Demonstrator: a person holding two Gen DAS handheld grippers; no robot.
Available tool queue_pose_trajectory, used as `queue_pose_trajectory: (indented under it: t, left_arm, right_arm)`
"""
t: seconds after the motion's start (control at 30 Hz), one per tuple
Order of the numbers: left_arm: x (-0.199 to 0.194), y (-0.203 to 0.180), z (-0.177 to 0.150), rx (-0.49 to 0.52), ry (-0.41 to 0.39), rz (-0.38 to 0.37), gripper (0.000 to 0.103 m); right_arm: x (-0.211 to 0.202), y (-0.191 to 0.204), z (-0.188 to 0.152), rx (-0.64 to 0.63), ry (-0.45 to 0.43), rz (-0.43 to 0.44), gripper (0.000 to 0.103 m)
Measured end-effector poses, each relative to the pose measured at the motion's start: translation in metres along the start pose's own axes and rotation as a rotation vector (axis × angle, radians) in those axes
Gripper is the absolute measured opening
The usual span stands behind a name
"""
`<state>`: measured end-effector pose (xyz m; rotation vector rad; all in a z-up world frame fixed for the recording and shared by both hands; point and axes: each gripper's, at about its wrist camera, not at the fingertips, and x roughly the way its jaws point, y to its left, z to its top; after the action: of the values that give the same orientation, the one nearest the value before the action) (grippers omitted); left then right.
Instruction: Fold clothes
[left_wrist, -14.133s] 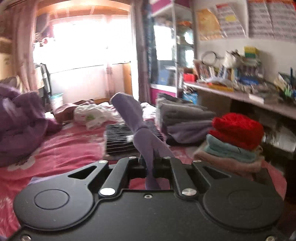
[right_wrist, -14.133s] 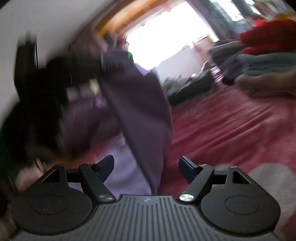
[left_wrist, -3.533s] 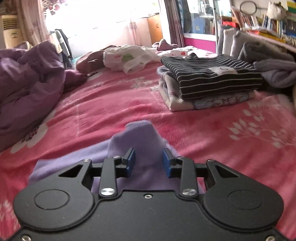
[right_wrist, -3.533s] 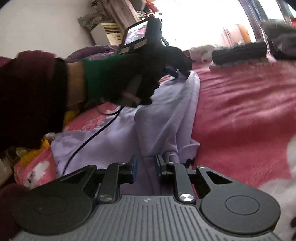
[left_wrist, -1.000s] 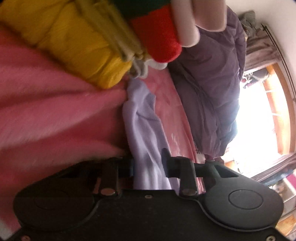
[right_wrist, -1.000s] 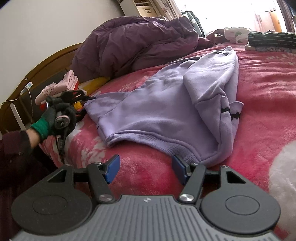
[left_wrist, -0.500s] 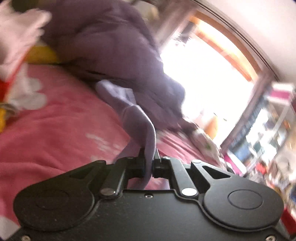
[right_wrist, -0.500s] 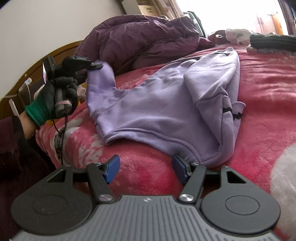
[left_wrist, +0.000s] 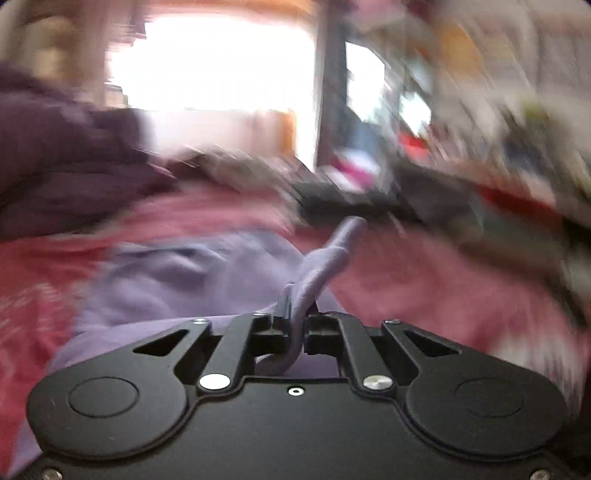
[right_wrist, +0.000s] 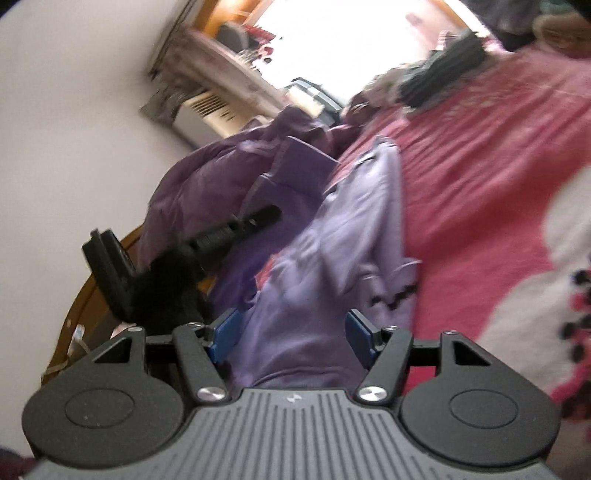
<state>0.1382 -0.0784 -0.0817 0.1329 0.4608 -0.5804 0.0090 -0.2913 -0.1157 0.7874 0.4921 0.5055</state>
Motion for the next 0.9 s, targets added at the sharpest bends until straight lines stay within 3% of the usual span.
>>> queue_pose_trajectory:
  t: [0.03, 0.1, 0.23, 0.43, 0.63, 0.9]
  left_arm:
    - [0.008, -0.011, -0.007, 0.066, 0.053, -0.049, 0.049]
    - [0.007, -0.014, -0.009, 0.121, 0.066, -0.051, 0.049]
    - [-0.019, 0.004, -0.006, 0.092, 0.034, -0.055, 0.054]
    - [-0.077, 0.059, -0.032, -0.11, 0.0, 0.077, 0.055]
    - [-0.101, 0.109, -0.056, -0.327, -0.032, 0.134, 0.055]
    - [-0.108, 0.11, -0.047, -0.339, -0.067, 0.116, 0.055]
  right_arm:
    - [-0.003, -0.004, 0.001, 0.019, -0.01, -0.011, 0.064]
    - [-0.008, -0.013, 0.004, 0.063, -0.031, -0.029, 0.064]
    - [-0.007, -0.018, 0.008, 0.107, -0.047, -0.037, 0.065]
    - [0.016, -0.003, 0.013, 0.11, -0.028, -0.054, 0.065]
    - [0.047, -0.012, 0.027, 0.197, -0.06, -0.17, 0.065]
    - [0.074, -0.023, 0.041, 0.236, -0.103, -0.212, 0.065]
